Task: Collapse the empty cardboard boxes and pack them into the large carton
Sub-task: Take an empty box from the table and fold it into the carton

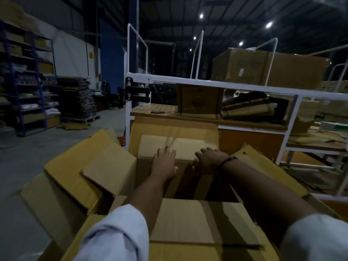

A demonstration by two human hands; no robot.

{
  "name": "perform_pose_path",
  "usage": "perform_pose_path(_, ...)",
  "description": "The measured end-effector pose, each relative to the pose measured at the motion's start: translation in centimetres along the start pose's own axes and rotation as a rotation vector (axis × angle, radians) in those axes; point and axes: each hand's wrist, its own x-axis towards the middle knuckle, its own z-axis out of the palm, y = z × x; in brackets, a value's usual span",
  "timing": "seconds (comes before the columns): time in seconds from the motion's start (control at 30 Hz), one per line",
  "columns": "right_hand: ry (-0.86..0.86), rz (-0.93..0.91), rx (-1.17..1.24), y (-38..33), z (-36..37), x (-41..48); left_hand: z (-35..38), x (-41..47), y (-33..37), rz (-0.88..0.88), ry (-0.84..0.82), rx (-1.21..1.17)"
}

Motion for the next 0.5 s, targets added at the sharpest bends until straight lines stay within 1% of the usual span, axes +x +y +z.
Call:
perform_pose_path(0.07,0.031,0.025,0.032,-0.3,0.3,2.6,0.7,0.3,-0.2,-0.006,-0.029,0.026)
perform_pose_path(0.17,0.076,0.076,0.242,-2.1,2.5,5.9,0.8,0.5,-0.9,0.014,-0.025,0.039)
perform_pose_path(0.27,0.206,0.091,0.363,-4.1,5.6,7.6,1.1,0.6,-1.2,-0.014,-0.018,0.001)
perform_pose_path(0.33,0.289,0.082,0.377,-4.2,6.9,8.3,1.2,0.9,-1.1,-0.028,0.000,-0.037)
perform_pose_path(0.4,0.322,0.082,0.359,-3.5,7.4,9.1,1.3,1.3,-0.8,-0.034,0.006,-0.022)
perform_pose_path(0.5,0.280,0.081,0.310,-3.1,7.7,10.0,1.5,1.6,-0.2,-0.059,-0.029,-0.026)
